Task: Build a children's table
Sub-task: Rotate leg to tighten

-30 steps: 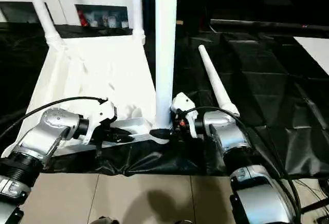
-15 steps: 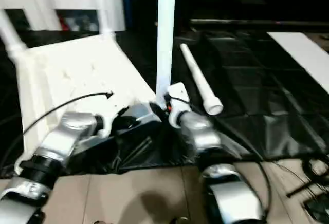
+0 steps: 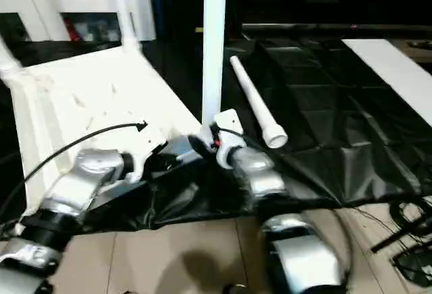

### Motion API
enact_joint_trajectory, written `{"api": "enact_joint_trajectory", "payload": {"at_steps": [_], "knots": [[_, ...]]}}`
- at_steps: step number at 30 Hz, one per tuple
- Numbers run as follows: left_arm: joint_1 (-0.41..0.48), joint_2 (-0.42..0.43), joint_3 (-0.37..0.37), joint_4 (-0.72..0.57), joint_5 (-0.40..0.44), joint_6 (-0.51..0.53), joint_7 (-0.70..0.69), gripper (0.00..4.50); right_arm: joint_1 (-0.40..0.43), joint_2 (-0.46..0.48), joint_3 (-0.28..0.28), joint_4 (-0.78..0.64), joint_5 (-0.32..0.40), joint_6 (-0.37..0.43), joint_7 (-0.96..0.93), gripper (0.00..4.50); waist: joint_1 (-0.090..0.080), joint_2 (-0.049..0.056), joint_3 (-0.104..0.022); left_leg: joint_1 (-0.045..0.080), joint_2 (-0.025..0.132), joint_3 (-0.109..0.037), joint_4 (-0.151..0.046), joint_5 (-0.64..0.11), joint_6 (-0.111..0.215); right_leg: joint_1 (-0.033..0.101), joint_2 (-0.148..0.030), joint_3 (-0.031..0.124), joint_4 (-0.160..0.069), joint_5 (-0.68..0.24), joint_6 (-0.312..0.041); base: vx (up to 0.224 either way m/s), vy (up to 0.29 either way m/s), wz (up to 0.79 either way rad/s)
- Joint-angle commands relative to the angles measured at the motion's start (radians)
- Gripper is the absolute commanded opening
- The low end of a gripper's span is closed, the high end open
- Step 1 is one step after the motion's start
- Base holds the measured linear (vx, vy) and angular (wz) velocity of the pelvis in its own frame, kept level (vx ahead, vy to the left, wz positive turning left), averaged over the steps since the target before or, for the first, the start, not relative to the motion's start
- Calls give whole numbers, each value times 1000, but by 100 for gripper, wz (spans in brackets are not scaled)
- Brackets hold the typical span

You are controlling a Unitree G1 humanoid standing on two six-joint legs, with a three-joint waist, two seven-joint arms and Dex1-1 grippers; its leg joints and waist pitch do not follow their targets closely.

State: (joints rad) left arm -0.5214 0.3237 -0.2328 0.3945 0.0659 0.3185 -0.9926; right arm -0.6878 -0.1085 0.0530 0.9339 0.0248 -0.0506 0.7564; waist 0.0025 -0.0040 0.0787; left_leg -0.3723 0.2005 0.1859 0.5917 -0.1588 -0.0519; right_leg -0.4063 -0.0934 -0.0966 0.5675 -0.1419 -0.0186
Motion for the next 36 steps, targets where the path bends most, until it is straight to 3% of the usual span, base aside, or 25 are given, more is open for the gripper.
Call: {"api": "enact_joint_trajectory", "payload": {"at_steps": [1, 2, 3, 4, 6, 7, 9, 12, 15, 16, 18, 19, 20, 22, 23, 24, 26, 28, 31, 32, 33, 36], "knots": [[-26, -14, -38, -33, -64, -72, -90, 0, 24, -15, 70, -61, -7, 6, 168, 391, 8, 0, -80, 25, 31, -12, -75, -405, 28, 34, -54, 49, -67, -391, -200, 0, 0, 0], [-27, -12, -38, -29, -64, -73, -95, 0, 27, -21, 72, -67, -5, 7, 183, 391, 14, 0, -79, 31, 32, -7, -73, -403, 30, 25, -52, 53, -65, -383, -210, 0, 0, 0], [-30, -5, -41, -22, -64, -79, -110, 0, 32, -34, 77, -79, -1, 8, 215, 391, 17, -3, -79, 30, 31, -4, -71, -395, 29, 27, -52, 56, -62, -384, -216, 0, 0, 0], [-34, 8, -41, -16, -67, -81, -134, 0, 42, -55, 87, -103, 7, 17, 266, 391, 19, -13, -81, 30, 32, -2, -69, -383, 32, 29, -53, 56, -60, -386, -216, 0, 0, 0], [-39, 23, -38, -7, -75, -81, -171, 0, 54, -84, 104, -133, 19, 29, 345, 374, 34, -4, -81, 22, 35, 1, -70, -330, 39, 35, -52, 57, -53, -372, -211, 0, 0, 0], [-43, 30, -39, 0, -78, -82, -188, 0, 60, -96, 111, -148, 24, 32, 377, 374, 38, -4, -82, 24, 36, 2, -69, -325, 39, 33, -51, 57, -52, -368, -211, 0, 0, 0], [-52, 42, -41, 19, -83, -88, -224, 0, 71, -121, 128, -181, 34, 48, 442, 355, 48, 5, -82, 27, 37, 5, -67, -323, 34, 30, -48, 59, -48, -347, -221, 0, 0, 0], [-61, 50, -45, 35, -84, -99, -245, 0, 70, -136, 144, -195, 32, 63, 487, 334, 59, 4, -85, 23, 37, 3, -69, -303, 28, 37, -49, 58, -42, -322, -225, 0, 0, 0], [-66, 52, -48, 44, -82, -104, -256, 0, 64, -142, 153, -192, 19, 60, 503, 326, 59, 8, -83, 24, 37, 0, -72, -337, 11, 37, -49, 56, -45, -352, -221, 0, 0, 0], [-68, 52, -49, 47, -82, -106, -257, 0, 61, -144, 155, -192, 15, 59, 506, 303, 59, 8, -81, 27, 37, -1, -72, -356, 5, 34, -50, 56, -48, -375, -216, 0, 0, 0], [-68, 51, -44, 49, -81, -114, -251, 0, 59, -139, 151, -196, 17, 65, 495, 293, 58, 0, -81, 27, 37, -2, -72, -363, 3, 34, -52, 57, -50, -405, -208, 0, 0, 0], [-68, 51, -44, 49, -81, -114, -250, 0, 59, -138, 151, -196, 17, 65, 494, 283, 58, 1, -81, 28, 37, -2, -72, -362, 3, 33, -52, 58, -51, -413, -204, 0, 0, 0], [-67, 47, -36, 51, -80, -116, -232, 0, 64, -126, 147, -203, 21, 75, 471, 278, 57, -7, -81, 25, 37, -3, -72, -352, 5, 34, -53, 58, -50, -420, -200, 0, 0, 0], [-67, 42, -31, 56, -78, -119, -217, 0, 71, -120, 146, -212, 23, 82, 458, 275, 57, -5, -80, 24, 37, -3, -72, -345, 6, 34, -53, 58, -51, -426, -193, 0, 0, 0], [-67, 34, -25, 57, -74, -118, -194, 0, 78, -107, 136, -215, 23, 90, 418, 274, 55, -21, -80, 22, 36, -1, -72, -339, 10, 35, -53, 58, -53, -433, -187, 0, 0, 0], [-68, 23, -18, 58, -66, -113, -160, 0, 80, -86, 121, -205, 18, 94, 348, 274, 57, -14, -79, 24, 37, -3, -73, -331, 5, 31, -56, 60, -52, -445, -182, 0, 0, 0], [-70, 1, -4, 62, -55, -102, -98, 0, 75, -44, 86, -168, 6, 100, 204, 273, 49, -12, -76, 20, 35, -7, -75, -339, -4, 32, -57, 58, -54, -472, -172, 0, 0, 0], [-80, -31, 10, 68, -40, -81, -13, 0, 60, 3, 47, -113, 0, 106, 44, 273, 39, -12, -76, 26, 32, -11, -74, -380, -23, 27, -58, 53, -65, -543, -142, 0, 0, 0], [-97, -86, 26, 65, -20, -36, 108, 0, 36, 74, 4, -42, 1, 102, -156, 272, 14, -10, -73, 21, 29, -19, -74, -416, -33, 28, -59, 44, -75, -607, -111, 0, 0, 0], [-97, -86, 26, 65, -20, -36, 109, 0, 36, 74, 4, -42, 1, 102, -157, 272, 14, -10, -73, 21, 29, -19, -74, -416, -33, 28, -59, 44, -75, -607, -111, 0, 0, 0], [-101, -120, 36, 57, -20, -18, 162, 0, 15, 115, -16, 1, -2, 102, -281, 272, 7, -3, -75, 25, 28, -21, -74, -432, -36, 25, -58, 41, -79, -609, -107, 0, 0, 0], [-95, -168, 41, 36, -8, 3, 240, 0, -11, 170, -38, 45, -3, 84, -400, 272, -8, -2, -77, 26, 27, -23, -75, -455, -35, 27, -55, 33, -83, -581, -109, 0, 0, 0]]}}
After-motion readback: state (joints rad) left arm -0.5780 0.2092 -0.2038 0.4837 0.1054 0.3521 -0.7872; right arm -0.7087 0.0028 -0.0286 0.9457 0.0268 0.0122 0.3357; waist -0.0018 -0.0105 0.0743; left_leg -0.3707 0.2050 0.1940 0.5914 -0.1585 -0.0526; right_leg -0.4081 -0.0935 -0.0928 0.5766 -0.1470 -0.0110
